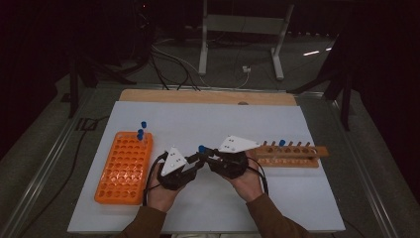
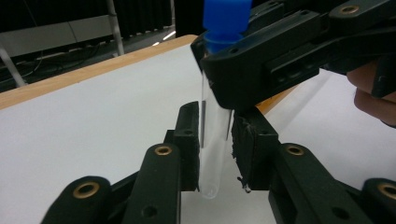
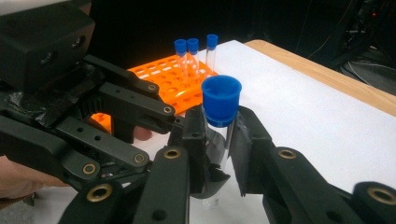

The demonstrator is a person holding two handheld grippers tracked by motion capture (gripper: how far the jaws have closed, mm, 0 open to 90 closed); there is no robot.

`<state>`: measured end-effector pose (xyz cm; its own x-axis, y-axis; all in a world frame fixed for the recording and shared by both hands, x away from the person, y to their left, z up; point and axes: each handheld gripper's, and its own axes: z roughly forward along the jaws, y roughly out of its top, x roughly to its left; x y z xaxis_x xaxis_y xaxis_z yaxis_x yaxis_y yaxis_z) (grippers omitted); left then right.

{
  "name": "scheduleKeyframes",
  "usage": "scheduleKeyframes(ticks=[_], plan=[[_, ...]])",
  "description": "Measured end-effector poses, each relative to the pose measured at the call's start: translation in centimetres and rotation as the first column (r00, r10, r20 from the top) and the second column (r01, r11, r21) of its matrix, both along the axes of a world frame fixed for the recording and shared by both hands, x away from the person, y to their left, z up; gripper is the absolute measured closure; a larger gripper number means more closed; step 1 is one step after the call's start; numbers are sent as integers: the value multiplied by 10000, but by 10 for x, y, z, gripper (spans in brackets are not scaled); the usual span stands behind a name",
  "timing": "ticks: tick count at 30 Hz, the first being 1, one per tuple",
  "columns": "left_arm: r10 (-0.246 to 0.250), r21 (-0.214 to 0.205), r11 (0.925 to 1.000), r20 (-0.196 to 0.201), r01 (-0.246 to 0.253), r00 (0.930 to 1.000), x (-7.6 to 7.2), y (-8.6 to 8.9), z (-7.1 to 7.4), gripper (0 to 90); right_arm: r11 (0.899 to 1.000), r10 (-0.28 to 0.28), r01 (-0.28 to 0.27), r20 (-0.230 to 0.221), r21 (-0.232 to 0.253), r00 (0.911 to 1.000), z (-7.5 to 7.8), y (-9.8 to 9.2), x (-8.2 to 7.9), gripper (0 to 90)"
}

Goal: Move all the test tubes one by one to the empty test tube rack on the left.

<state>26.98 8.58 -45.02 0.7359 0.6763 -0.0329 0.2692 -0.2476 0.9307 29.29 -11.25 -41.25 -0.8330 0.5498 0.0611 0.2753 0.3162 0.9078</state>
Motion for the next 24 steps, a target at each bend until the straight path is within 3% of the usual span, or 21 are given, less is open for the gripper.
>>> scheduleKeyframes(ticks=[12, 16, 17, 18, 19, 24], plan=[[-142, -188, 9997, 38, 143, 9999, 0, 3, 0, 782, 10000, 98, -98, -55, 7, 9999, 1, 0, -1, 766], [-133, -179, 9997, 84, 135, 9999, 0, 3, 0, 783, 9999, 131, -131, -32, 60, 9999, 1, -1, 0, 726], [-102, -173, 9998, 78, 104, 9999, 0, 3, 0, 783, 9997, 128, -128, -19, 223, 9999, 2, -3, 0, 626], [-55, -170, 9998, 72, 56, 10000, 1, 4, 0, 783, 9997, 128, -128, -19, 223, 9999, 2, -3, 0, 626], [-7, -168, 9999, 68, 8, 10000, 1, 5, 0, 783, 9990, 149, -146, -84, 423, 9999, 4, -6, 0, 507], [273, -154, 9995, 2, -273, 9996, 3, 11, 0, 783, 9991, -116, 111, 106, 416, 9999, 6, -11, -1, 261]])
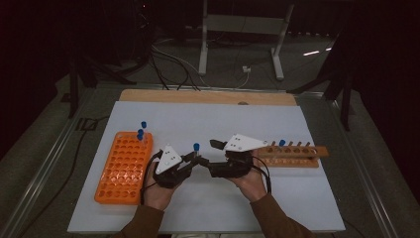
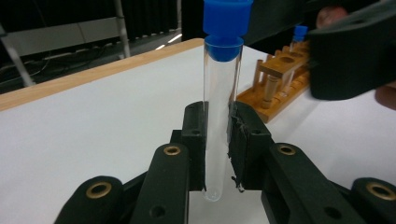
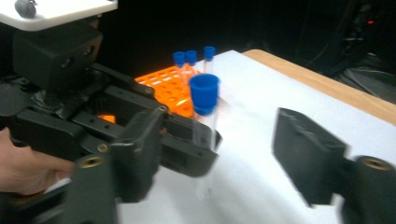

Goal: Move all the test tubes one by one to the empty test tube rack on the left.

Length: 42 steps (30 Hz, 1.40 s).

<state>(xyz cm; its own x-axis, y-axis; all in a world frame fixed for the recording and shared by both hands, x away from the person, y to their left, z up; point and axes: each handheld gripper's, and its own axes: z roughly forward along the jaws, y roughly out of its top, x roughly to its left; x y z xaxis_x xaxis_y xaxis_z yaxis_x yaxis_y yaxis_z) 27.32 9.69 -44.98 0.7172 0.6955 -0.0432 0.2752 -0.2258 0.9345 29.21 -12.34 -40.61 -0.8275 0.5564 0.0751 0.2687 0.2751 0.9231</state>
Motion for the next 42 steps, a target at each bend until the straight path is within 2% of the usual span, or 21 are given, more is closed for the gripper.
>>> scheduleKeyframes(ticks=[3, 6, 7, 9, 14, 21, 26, 28, 32, 37, 39, 42], plan=[[187, -59, 9998, -45, -187, 9998, 1, 4, 1, 783, 9989, -448, 449, 70, -104, 9990, 0, -3, 1, 139], [408, -121, 9991, -37, -409, 9992, 3, 10, 2, 783, 9970, -733, 736, 120, -248, 9972, -1, -5, 2, 108], [504, -87, 9987, -20, -505, 9987, 3, 13, 2, 783, 9937, -1033, 1035, 75, -430, 9946, -3, -9, 3, 71], [666, -42, 9978, 46, -665, 9978, 4, 18, 3, 783, 9925, -1129, 1128, 7, -478, 9936, -5, -13, 5, 42], [1113, -81, 9938, 40, -1113, 9938, 5, 33, 5, 783, 9899, -1311, 1305, -72, -555, 9913, -10, -26, 6, 4], [1698, -156, 9853, -89, -1700, 9854, 8, 54, 5, 783, 9846, -1705, 1700, -95, -404, 9853, -12, -41, 7, 0], [2025, -175, 9791, -212, -2028, 9791, 9, 69, 5, 782, 9813, -1867, 1863, -29, -483, 9824, -13, -48, 7, 0], [2281, -71, 9736, -244, -2284, 9733, 10, 77, 5, 782, 9812, -1867, 1865, 2, -498, 9824, -14, -51, 7, 0], [2767, -206, 9605, -331, -2775, 9604, 11, 96, 4, 782, 9792, -1987, 1984, -29, -419, 9801, -16, -56, 7, 0], [3402, -210, 9398, -361, -3411, 9397, 11, 116, 3, 783, 9782, -2040, 2038, -21, -393, 9790, -17, -59, 7, 0], [3567, -150, 9338, -378, -3575, 9335, 11, 122, 2, 783, 9783, -2032, 2030, -15, -406, 9791, -17, -59, 7, 0], [3702, -38, 9287, -477, -3708, 9277, 13, 127, -1, 783, 9784, -2031, 2028, -39, -399, 9791, -18, -59, 7, 0]])
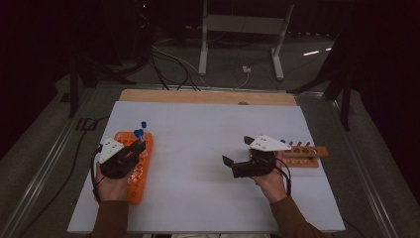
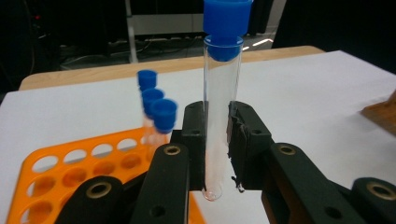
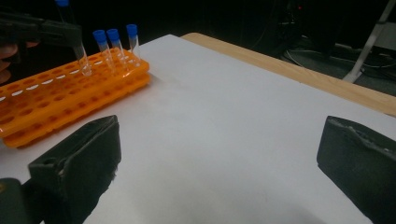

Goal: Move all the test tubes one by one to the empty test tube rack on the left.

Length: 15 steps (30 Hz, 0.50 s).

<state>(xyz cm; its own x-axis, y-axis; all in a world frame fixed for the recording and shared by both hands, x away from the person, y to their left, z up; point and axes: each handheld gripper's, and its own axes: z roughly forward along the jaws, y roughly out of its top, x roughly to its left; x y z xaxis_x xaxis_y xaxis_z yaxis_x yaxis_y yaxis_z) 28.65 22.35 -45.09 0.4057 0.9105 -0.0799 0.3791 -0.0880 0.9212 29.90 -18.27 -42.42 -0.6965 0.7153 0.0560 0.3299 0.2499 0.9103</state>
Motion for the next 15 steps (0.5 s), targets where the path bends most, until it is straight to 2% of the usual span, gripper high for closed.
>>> scheduleKeyframes(ticks=[15], plan=[[490, 758, 9961, -478, -453, 9977, 17, 1, -12, 784, 10000, 35, -35, 12, 89, 10000, -1, 0, 0, 0]])
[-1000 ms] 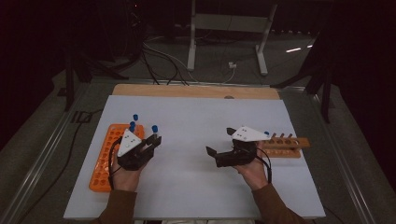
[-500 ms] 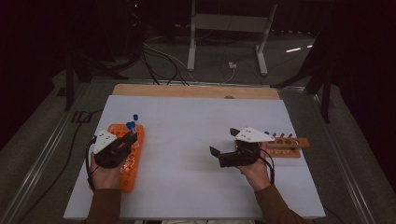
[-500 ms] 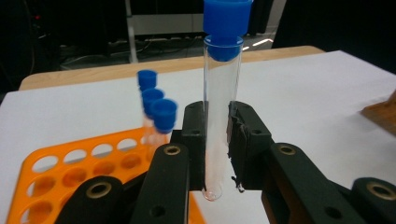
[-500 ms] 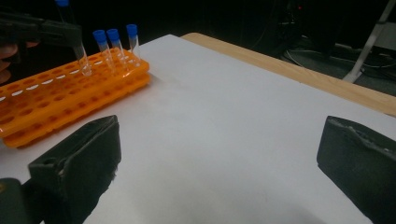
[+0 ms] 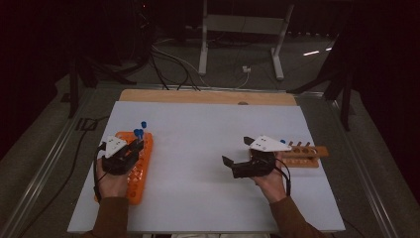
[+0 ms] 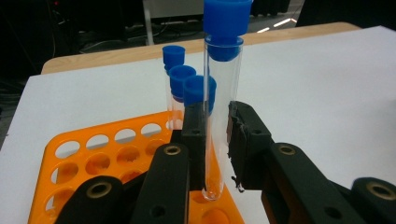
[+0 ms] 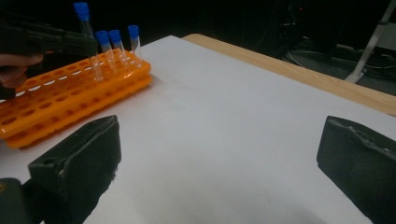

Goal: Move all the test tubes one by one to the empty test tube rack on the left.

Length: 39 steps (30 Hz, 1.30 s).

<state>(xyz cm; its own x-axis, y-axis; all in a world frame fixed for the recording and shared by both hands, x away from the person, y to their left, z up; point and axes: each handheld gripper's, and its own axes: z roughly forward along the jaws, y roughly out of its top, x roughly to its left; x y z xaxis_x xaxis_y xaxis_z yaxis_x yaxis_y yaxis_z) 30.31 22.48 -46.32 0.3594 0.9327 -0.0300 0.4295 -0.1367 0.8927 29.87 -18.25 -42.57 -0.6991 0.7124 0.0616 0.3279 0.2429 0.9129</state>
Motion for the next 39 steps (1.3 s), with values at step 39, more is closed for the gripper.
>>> scheduleKeyframes(ticks=[39], plan=[[576, 1104, 9934, -2434, -313, 9682, 9, -5, -15, 769, 10000, 48, -48, -53, 42, 10000, -3, -6, -2, 0]])
